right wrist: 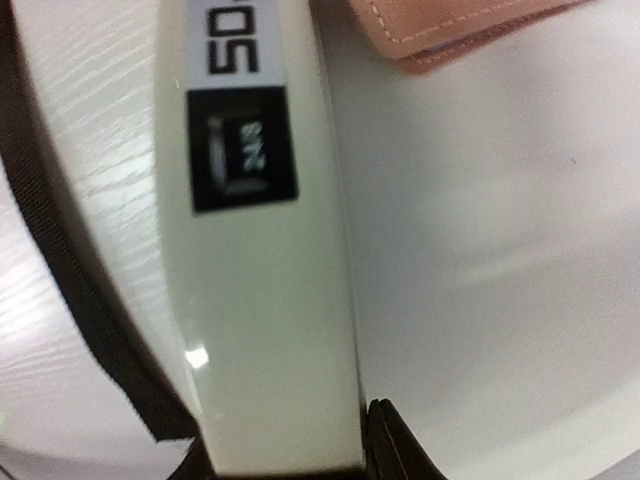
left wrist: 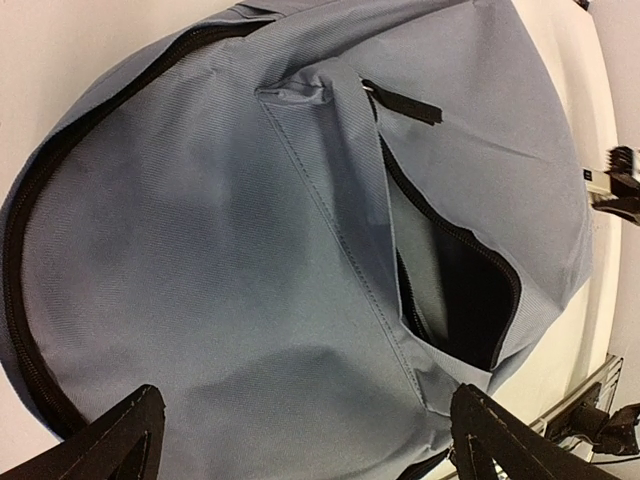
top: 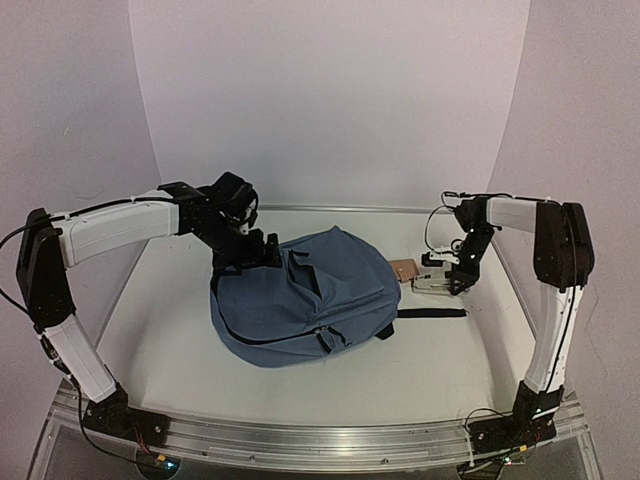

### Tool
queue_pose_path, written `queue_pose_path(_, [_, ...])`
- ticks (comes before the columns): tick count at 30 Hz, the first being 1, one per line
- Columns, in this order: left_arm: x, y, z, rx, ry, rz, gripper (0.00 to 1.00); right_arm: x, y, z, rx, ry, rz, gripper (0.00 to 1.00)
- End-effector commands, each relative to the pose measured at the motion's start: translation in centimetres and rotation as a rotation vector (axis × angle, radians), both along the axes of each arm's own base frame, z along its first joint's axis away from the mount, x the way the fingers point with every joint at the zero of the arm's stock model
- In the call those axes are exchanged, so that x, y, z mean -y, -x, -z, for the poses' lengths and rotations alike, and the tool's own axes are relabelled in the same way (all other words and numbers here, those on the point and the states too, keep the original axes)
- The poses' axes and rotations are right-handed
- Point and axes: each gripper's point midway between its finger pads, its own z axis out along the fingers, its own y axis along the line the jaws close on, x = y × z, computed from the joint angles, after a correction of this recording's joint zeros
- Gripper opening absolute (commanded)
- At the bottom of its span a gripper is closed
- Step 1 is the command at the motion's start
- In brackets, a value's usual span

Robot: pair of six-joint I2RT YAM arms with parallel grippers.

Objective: Pack the student bag
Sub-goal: Pick up the stationery from the center of the board, then place the stationery at the center of the board.

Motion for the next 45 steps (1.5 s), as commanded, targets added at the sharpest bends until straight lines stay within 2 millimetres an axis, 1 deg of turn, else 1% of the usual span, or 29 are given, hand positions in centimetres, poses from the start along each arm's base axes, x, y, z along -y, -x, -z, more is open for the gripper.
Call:
queue_pose_path(1, [0.3,-1.6,-2.5,0.049,0.062,-0.023,1.00,-2.3,3.5,-8.3,0.025,-0.126,-0.017,0.06])
queue_pose_path(3, [-0.1,-1.7,-2.7,0.049,0.067,-0.038,1.00,-2.7,5.7,-10.0,-0.010,-0.159,-0.015,0.05])
queue_pose_path(6, [-0.8,-1.8,-3.1,0.059,0.077,-0.063,1.00,-3.5,9.1,-11.8,-0.042,-0.187,-0.032,0.04])
queue_pose_path(8, [-1.4,-1.8,-3.4,0.069,0.094,-0.092,1.00,-4.6,11.6,-12.7,-0.046,-0.192,-0.064,0.04])
queue_pose_path(9, [-1.8,-1.7,-3.7,0.071,0.116,-0.110,1.00,-5.6,12.9,-13.4,-0.037,-0.194,-0.082,0.04])
queue_pose_path(11, [-2.2,-1.5,-3.9,0.073,0.154,-0.121,1.00,-7.4,15.1,-13.9,-0.023,-0.201,-0.104,0.01])
queue_pose_path(13, [-2.5,-1.0,-4.4,0.071,0.173,-0.119,1.00,-9.1,16.5,-14.7,0.011,-0.217,-0.105,0.00])
queue_pose_path(15, [-2.9,-0.2,-4.7,0.061,0.175,-0.114,1.00,-10.8,18.0,-15.4,0.005,-0.247,-0.092,0.00])
queue_pose_path(16, [-3.1,0.2,-5.1,0.070,0.183,-0.116,1.00,-11.4,18.6,-15.6,0.004,-0.260,-0.093,0.00])
queue_pose_path(18, [-4.1,1.1,-5.1,0.080,0.186,-0.134,1.00,-12.2,19.4,-15.6,0.000,-0.280,-0.087,0.00])
queue_pose_path(21, [-5.4,2.4,-5.8,0.102,0.214,-0.173,1.00,-14.2,20.7,-16.2,0.007,-0.331,-0.114,0.00])
queue_pose_path(22, [-5.7,2.8,-6.0,0.107,0.227,-0.184,1.00,-15.2,21.2,-16.5,0.006,-0.355,-0.129,0.00])
queue_pose_path(26, [-6.9,4.0,-5.6,0.099,0.228,-0.220,1.00,-19.8,23.3,-16.9,0.004,-0.451,-0.186,0.00])
queue_pose_path(28, [-7.4,4.4,-5.9,0.099,0.220,-0.229,1.00,-22.5,24.6,-17.0,0.012,-0.506,-0.237,0.00])
queue_pose_path(31, [-8.2,5.0,-6.3,0.099,0.197,-0.239,1.00,-26.0,26.4,-16.5,0.013,-0.573,-0.302,0.00])
queue_pose_path(34, [-8.9,5.4,-7.0,0.107,0.183,-0.248,1.00,-28.7,28.2,-14.9,-0.012,-0.615,-0.357,0.00])
queue_pose_path(36, [-9.2,5.7,-7.3,0.111,0.179,-0.250,1.00,-30.4,28.9,-13.6,-0.002,-0.642,-0.397,0.00])
queue_pose_path(39, [-9.4,6.2,-7.5,0.100,0.174,-0.245,1.00,-31.2,28.8,-11.4,0.014,-0.636,-0.429,0.00])
queue_pose_path(41, [-9.5,6.5,-7.6,0.097,0.167,-0.243,1.00,-31.6,28.4,-9.7,0.019,-0.611,-0.448,0.00])
queue_pose_path(45, [-9.6,7.0,-7.7,0.085,0.149,-0.225,1.00,-31.8,28.1,-6.6,0.016,-0.566,-0.499,0.00])
